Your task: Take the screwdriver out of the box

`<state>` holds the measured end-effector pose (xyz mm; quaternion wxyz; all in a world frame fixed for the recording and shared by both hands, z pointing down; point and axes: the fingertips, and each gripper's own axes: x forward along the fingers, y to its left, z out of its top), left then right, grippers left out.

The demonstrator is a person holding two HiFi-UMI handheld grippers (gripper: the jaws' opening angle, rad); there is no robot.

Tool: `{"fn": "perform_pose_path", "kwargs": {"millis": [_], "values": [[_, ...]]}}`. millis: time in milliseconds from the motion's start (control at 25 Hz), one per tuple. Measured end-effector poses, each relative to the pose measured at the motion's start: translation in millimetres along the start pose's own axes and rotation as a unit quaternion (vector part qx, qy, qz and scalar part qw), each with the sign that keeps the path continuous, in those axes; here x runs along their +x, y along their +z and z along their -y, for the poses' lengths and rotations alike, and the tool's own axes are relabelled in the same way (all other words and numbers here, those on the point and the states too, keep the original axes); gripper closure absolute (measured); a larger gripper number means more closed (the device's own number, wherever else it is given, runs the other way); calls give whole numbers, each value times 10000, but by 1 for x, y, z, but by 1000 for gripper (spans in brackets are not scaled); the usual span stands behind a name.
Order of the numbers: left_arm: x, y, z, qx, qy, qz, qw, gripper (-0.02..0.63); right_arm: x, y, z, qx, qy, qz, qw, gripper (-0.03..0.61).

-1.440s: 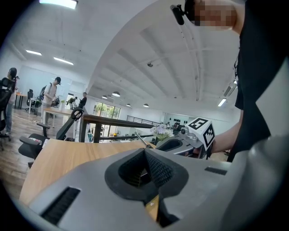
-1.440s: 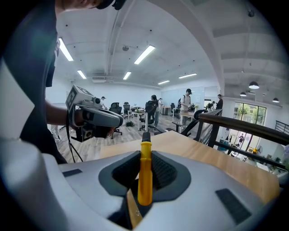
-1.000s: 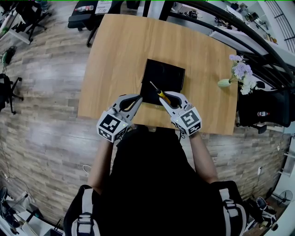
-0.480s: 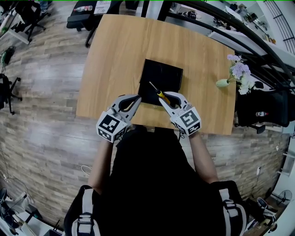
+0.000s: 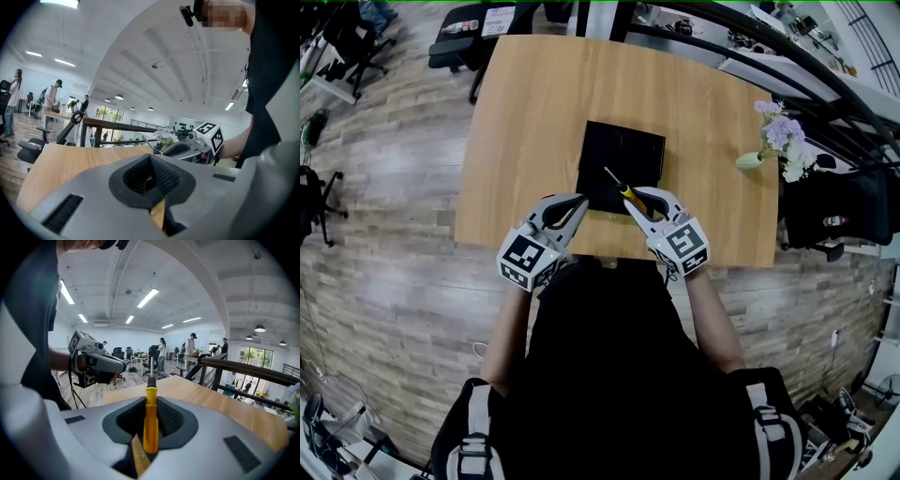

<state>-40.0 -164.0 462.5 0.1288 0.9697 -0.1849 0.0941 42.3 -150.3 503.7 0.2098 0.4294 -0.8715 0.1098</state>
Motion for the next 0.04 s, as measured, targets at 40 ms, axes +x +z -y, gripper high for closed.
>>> {"fn": "perform_pose_path", "kwargs": {"millis": [40], "values": [[1,0,3,-1,-12,-8,10000,592,-3,-1,0,7,-8,0,10000,491]]}}
